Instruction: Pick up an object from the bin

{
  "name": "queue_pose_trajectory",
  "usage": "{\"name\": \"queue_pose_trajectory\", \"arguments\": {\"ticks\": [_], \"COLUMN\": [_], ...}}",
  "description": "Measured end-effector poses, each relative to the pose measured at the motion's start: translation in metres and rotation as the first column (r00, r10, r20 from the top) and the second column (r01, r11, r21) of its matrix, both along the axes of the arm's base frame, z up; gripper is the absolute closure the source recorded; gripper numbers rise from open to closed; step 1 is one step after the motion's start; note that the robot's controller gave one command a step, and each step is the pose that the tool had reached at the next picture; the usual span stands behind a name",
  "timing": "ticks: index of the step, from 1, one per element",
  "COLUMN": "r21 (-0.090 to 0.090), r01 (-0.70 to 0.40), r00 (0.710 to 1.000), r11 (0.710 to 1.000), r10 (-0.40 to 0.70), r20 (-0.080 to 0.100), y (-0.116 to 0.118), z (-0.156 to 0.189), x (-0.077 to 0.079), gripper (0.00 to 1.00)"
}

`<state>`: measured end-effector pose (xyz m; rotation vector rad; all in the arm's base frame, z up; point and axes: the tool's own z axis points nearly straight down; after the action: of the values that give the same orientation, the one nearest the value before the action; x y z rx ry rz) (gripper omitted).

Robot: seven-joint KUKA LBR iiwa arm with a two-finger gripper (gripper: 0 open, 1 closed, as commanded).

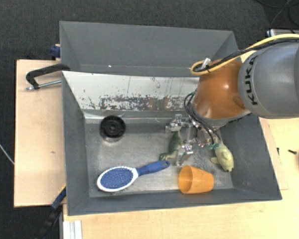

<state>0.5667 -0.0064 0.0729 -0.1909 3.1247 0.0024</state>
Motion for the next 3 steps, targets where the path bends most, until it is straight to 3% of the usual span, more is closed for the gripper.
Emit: {"name": "queue_pose_trajectory", "arguments": {"ticks": [3], "r21": [0.000], "r01": [0.002], "r00": [1.000], "r11": [1.000], "r10": [-0.002], "r20": [-0.004], "y": [0.0037], "z": [0.0040], "x": [0.0044], "gripper": [0.00]}}
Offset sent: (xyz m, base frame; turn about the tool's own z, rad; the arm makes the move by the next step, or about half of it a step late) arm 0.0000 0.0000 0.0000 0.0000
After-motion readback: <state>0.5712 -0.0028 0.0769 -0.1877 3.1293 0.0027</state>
